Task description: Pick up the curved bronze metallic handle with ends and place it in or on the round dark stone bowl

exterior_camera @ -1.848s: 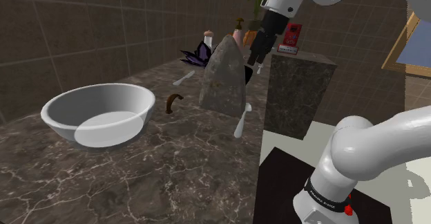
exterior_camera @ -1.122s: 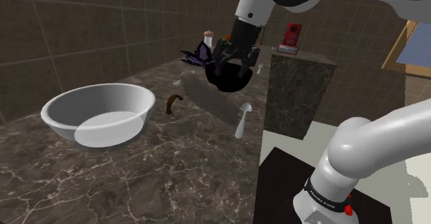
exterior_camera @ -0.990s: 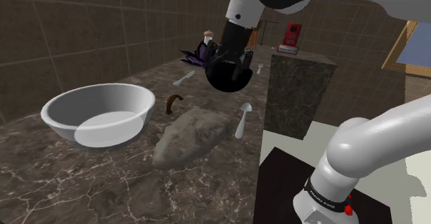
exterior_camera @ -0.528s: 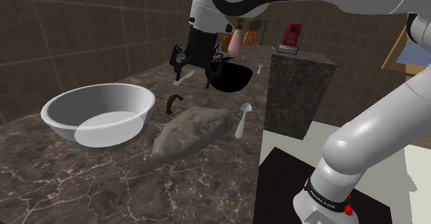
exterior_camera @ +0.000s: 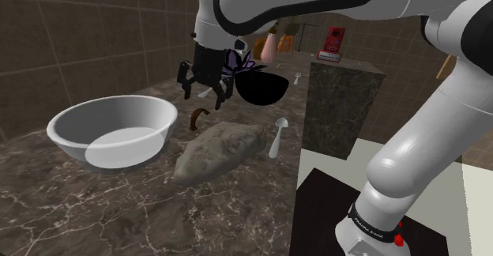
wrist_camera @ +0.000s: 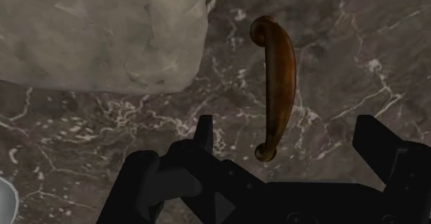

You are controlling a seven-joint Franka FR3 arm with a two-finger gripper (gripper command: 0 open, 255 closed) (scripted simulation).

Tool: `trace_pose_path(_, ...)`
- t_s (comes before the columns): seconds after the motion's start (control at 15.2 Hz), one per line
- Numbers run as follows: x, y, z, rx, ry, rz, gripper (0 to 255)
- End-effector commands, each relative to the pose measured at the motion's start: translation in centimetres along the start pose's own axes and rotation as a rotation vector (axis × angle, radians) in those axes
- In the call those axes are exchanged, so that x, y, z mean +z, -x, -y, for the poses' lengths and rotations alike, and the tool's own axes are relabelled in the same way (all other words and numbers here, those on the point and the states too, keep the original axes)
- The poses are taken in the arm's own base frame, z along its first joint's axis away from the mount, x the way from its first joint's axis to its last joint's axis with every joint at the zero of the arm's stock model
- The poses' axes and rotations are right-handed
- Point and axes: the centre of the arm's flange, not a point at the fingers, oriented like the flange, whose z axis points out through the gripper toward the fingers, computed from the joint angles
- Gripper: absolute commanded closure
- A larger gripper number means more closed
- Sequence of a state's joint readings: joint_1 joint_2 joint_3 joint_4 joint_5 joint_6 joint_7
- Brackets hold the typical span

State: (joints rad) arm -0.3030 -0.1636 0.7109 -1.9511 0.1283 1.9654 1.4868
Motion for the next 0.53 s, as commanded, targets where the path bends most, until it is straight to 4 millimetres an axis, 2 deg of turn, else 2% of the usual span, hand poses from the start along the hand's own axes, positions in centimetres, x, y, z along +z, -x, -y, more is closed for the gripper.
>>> trace_pose_path(0.0, 1.16, 0.06, 0.11, 0.002, 0.000, 0.000, 0)
trace_pose_path(0.13, 1.99, 0.06, 0.11, 0.002, 0.000, 0.000, 0)
trace_pose_path(0.46, 1.99, 0.06, 0.11, 0.002, 0.000, 0.000, 0)
